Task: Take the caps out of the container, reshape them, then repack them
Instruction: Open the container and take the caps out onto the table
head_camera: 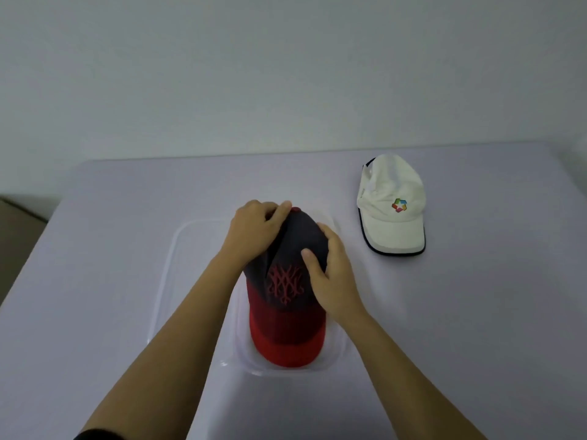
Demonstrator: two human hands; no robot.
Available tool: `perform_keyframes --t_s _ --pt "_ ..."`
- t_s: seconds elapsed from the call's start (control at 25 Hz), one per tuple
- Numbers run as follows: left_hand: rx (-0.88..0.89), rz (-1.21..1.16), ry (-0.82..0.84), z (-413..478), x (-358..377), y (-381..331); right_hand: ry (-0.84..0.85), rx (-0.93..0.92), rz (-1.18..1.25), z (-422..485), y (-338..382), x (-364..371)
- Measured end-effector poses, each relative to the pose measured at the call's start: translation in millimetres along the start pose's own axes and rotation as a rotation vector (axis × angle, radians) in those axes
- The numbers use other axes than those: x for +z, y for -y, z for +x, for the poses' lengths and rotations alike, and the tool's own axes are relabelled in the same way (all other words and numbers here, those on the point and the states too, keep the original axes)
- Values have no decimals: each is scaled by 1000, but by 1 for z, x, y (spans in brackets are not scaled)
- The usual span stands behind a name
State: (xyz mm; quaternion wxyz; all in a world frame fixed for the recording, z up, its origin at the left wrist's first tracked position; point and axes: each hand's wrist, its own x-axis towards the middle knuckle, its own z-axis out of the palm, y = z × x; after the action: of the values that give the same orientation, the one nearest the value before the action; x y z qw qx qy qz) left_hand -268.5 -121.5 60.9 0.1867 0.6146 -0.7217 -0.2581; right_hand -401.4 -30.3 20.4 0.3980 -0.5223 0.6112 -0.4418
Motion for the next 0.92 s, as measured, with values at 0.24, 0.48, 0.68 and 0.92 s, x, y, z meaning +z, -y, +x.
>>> perform_keyframes --t_s 0.24,0.48,0.68,0.92 --pt "41 -235 332 1 -19 -108 -253 -48 138 2 20 -109" --pt "173 -423 655 21 115 -181 -482 123 -106 -2 -55 -246" --pt "154 -134 799 27 212 -195 -394 404 -208 -19 -138 -275" --pt "44 88 866 7 224 -150 -210 437 -167 -45 -173 -226"
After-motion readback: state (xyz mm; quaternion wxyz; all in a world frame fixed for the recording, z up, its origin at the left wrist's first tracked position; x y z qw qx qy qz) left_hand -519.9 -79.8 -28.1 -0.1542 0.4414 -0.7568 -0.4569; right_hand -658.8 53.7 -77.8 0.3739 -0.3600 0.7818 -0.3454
